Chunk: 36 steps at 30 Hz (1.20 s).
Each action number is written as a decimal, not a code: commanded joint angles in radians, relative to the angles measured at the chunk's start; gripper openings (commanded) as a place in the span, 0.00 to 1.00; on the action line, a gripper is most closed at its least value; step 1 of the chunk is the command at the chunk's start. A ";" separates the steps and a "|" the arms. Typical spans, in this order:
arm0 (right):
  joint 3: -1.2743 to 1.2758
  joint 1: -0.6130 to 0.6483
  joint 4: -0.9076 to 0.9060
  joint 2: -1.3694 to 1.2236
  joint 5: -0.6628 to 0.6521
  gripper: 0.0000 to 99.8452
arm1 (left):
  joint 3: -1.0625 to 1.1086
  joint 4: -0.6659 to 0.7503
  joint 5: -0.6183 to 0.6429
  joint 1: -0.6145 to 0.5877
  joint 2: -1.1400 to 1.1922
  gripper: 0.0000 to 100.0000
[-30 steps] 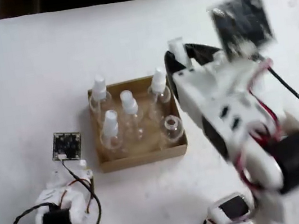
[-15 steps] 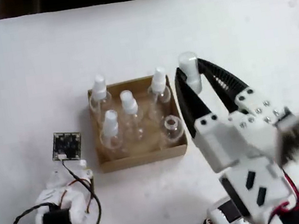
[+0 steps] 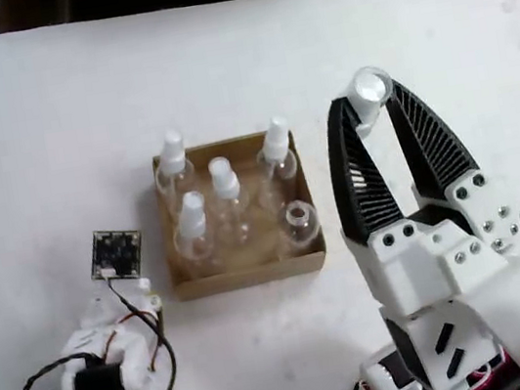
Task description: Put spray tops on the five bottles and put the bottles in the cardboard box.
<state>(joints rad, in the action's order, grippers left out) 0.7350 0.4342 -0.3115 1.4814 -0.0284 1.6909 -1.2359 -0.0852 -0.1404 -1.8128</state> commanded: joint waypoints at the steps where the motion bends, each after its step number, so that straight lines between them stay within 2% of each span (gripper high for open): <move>1: 0.005 0.005 0.042 0.015 0.009 0.02 | 0.002 -0.005 -0.005 0.013 -0.008 0.05; 5: 0.048 0.010 0.042 0.099 0.018 0.02 | 0.002 -0.005 -0.005 0.013 -0.008 0.05; 11: 0.261 0.004 0.053 0.269 0.230 0.02 | 0.002 -0.005 -0.005 0.013 -0.008 0.05; 19: 0.419 0.002 0.248 0.245 0.233 0.02 | 0.002 -0.005 -0.005 0.013 -0.008 0.05; 26: 0.540 -0.045 0.335 0.217 0.244 0.02 | 0.002 -0.005 -0.005 0.012 -0.008 0.05; 36: 0.677 -0.068 0.341 0.217 0.242 0.02 | 0.002 -0.005 -0.005 0.012 -0.008 0.05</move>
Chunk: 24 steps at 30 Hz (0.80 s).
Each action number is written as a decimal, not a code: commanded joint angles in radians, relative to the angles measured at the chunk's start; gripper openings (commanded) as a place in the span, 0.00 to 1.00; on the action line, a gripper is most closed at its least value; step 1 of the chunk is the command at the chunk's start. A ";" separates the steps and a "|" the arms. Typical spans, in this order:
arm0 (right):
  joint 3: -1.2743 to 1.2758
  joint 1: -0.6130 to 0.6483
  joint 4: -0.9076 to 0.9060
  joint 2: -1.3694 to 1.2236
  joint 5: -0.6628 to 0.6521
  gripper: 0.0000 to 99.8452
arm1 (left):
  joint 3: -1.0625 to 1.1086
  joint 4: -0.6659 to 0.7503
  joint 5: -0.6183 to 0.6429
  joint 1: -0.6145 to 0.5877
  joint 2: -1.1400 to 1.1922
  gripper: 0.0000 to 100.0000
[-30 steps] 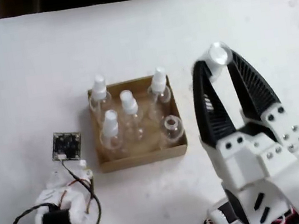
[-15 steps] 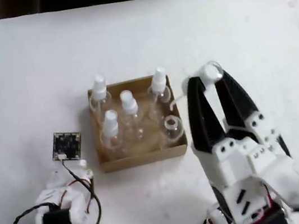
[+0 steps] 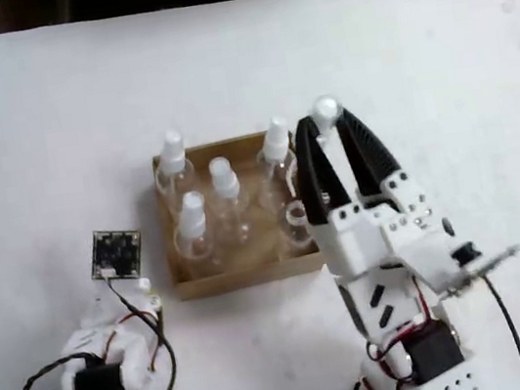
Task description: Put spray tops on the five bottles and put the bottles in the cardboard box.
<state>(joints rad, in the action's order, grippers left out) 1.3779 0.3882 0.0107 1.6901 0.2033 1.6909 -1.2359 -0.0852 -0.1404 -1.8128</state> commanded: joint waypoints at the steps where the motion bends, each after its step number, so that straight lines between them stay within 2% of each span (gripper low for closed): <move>1: 0.034 -0.025 0.019 0.008 0.012 0.02 | 0.002 -0.005 -0.005 0.012 -0.008 0.05; 10: 0.103 -0.028 -0.024 0.117 0.012 0.02 | 0.002 -0.005 -0.005 0.012 -0.008 0.05; 24: 0.187 -0.028 -0.033 0.111 0.003 0.02 | 0.002 -0.005 -0.005 0.013 -0.008 0.05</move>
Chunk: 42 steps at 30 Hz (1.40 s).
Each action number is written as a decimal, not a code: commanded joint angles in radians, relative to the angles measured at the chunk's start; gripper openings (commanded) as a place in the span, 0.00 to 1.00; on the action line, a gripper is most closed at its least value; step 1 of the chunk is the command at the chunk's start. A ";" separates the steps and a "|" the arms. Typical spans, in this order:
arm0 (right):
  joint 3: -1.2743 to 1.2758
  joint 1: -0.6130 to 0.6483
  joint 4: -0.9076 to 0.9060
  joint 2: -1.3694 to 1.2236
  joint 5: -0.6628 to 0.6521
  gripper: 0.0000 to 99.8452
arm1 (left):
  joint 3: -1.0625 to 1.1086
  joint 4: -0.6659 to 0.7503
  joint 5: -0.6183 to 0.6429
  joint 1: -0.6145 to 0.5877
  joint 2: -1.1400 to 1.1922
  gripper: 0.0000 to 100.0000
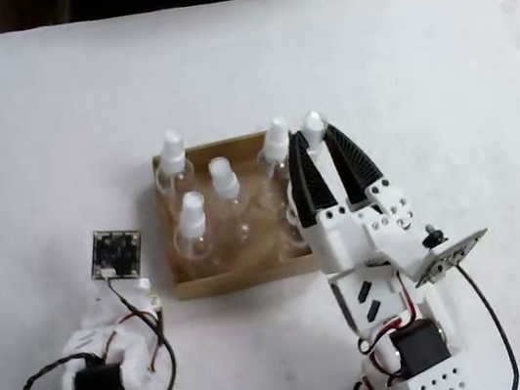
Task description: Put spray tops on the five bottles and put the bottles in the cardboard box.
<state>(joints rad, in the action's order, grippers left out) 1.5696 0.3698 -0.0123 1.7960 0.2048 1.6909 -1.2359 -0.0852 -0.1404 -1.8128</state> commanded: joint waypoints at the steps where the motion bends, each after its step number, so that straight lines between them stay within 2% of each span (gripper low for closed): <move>1: -0.005 -0.012 -0.021 0.005 0.002 0.02 | 0.002 -0.005 -0.005 0.013 -0.008 0.05; 8: -0.005 -0.012 -0.179 0.007 0.002 0.02 | 0.002 -0.005 -0.005 0.013 -0.008 0.05; 22: -0.005 -0.012 -0.344 0.007 0.002 0.02 | 0.002 -0.005 -0.005 0.013 -0.008 0.05; 42: -0.005 -0.012 -0.486 0.007 0.002 0.02 | 0.002 -0.005 -0.005 0.013 -0.008 0.05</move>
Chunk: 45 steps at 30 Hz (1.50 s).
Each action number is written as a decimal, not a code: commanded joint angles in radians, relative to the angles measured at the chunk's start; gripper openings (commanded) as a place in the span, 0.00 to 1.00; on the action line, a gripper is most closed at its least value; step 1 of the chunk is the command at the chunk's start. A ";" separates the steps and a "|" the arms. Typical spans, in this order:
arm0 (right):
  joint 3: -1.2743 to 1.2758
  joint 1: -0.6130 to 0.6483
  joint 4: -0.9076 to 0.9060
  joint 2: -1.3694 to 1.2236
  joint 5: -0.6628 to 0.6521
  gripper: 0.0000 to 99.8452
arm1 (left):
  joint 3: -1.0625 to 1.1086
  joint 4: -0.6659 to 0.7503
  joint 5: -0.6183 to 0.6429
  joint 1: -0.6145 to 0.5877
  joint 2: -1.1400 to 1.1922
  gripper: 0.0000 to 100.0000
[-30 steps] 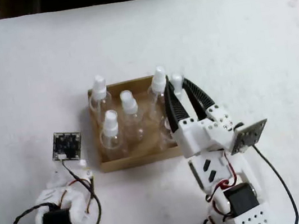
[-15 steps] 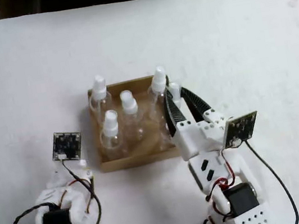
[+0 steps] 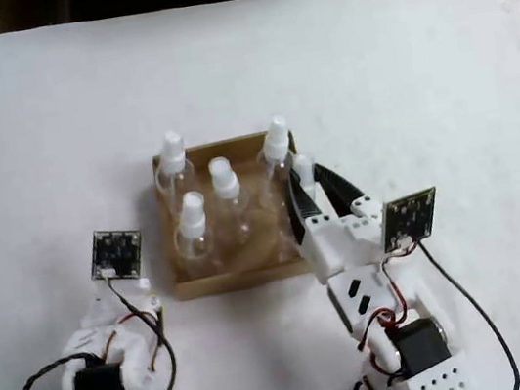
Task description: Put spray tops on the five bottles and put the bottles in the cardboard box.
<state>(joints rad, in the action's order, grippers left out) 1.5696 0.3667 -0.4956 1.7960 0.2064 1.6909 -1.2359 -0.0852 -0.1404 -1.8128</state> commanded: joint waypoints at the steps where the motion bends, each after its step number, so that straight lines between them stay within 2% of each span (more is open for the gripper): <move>1: -0.003 -0.008 -0.004 0.007 0.000 0.02 | 0.002 -0.005 -0.005 0.013 -0.008 0.05; 6: -0.003 -0.007 -0.076 0.007 0.000 0.02 | 0.002 -0.005 -0.005 0.013 -0.008 0.05; 21: -0.012 0.001 -0.074 0.007 -0.006 0.02 | 0.002 -0.005 -0.005 0.013 -0.008 0.05; 27: -0.028 0.002 -0.079 0.007 -0.118 0.02 | 0.002 -0.005 -0.005 0.013 -0.008 0.05; 36: -0.028 0.002 -0.081 0.007 -0.126 0.02 | 0.002 -0.005 -0.005 0.013 -0.008 0.05; 42: -0.025 0.002 -0.082 0.007 -0.120 0.17 | 0.002 -0.005 -0.005 0.013 -0.008 0.05; 45: -0.025 0.002 -0.082 0.007 -0.120 0.19 | 0.002 -0.005 -0.005 0.013 -0.008 0.05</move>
<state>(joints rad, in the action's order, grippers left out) 1.5696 0.3682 -0.5692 1.7960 0.0974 1.6909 -1.2359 -0.0852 -0.1404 -1.8128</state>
